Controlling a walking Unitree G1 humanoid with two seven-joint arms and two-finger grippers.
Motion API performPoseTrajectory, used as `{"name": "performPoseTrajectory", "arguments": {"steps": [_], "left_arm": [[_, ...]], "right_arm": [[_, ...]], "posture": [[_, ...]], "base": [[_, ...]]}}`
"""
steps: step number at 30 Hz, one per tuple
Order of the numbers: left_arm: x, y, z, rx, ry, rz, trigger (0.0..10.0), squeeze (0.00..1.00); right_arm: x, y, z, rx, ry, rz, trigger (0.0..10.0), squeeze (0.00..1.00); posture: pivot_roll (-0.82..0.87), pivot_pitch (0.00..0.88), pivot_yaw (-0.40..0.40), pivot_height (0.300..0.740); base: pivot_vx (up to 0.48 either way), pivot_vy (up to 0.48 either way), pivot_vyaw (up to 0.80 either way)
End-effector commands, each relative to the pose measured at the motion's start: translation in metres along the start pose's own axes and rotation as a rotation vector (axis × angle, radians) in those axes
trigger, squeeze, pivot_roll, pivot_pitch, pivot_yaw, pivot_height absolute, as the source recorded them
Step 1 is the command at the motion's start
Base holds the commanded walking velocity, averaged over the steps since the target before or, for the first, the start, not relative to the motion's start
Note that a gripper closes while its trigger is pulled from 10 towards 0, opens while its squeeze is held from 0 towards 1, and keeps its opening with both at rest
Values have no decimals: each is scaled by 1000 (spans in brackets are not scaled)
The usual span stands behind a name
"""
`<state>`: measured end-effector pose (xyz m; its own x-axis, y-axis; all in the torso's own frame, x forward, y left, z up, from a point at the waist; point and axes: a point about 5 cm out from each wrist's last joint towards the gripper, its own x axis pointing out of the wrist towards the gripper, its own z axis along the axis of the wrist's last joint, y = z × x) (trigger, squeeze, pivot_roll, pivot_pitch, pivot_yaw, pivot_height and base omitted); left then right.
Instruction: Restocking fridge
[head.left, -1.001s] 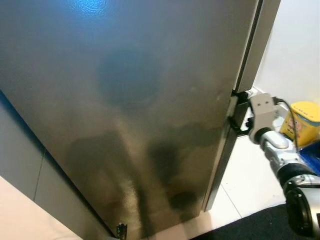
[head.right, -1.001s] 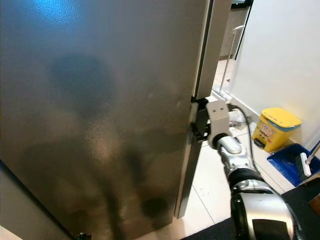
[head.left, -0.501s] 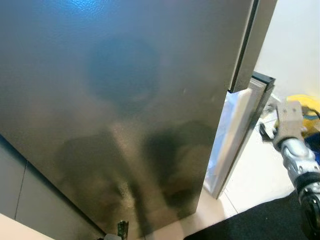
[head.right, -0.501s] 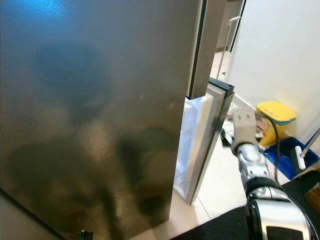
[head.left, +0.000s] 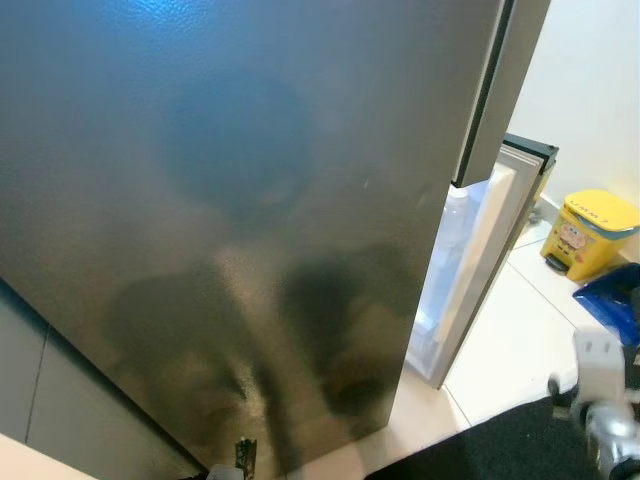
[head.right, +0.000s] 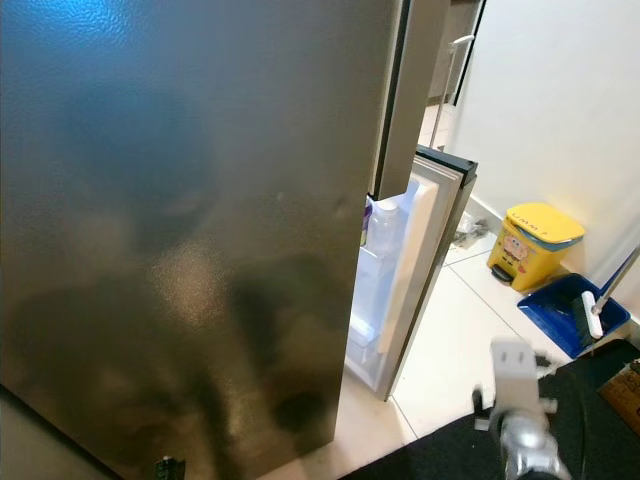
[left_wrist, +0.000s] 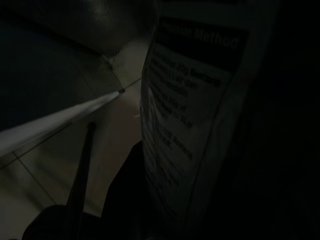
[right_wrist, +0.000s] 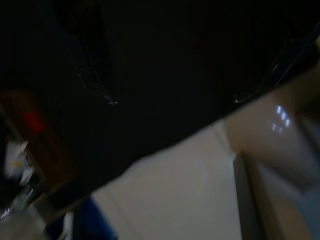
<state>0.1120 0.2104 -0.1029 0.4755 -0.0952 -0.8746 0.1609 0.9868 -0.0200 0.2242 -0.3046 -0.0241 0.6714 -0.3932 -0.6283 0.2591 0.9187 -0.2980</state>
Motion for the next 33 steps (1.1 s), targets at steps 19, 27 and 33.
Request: {"name": "performPoseTrajectory", "arguments": {"steps": [19, 27, 33], "left_arm": [[4, -3, 7, -20, 14, 3, 10000, 0], [6, -9, 11, -20, 11, -12, 10000, 0], [8, -13, 12, -25, 6, -20, 10000, 0]], "right_arm": [[-41, 3, -119, -69, 360, 74, 10000, 0], [-38, 2, -113, -83, 343, 79, 10000, 0], [-39, 2, -114, -111, 353, 86, 10000, 0]], "posture": [[17, 0, -16, 740], [10, 0, -15, 740], [5, 0, -15, 740]], "base": [[0, -58, 0], [0, -480, 0], [0, -480, 0]]}}
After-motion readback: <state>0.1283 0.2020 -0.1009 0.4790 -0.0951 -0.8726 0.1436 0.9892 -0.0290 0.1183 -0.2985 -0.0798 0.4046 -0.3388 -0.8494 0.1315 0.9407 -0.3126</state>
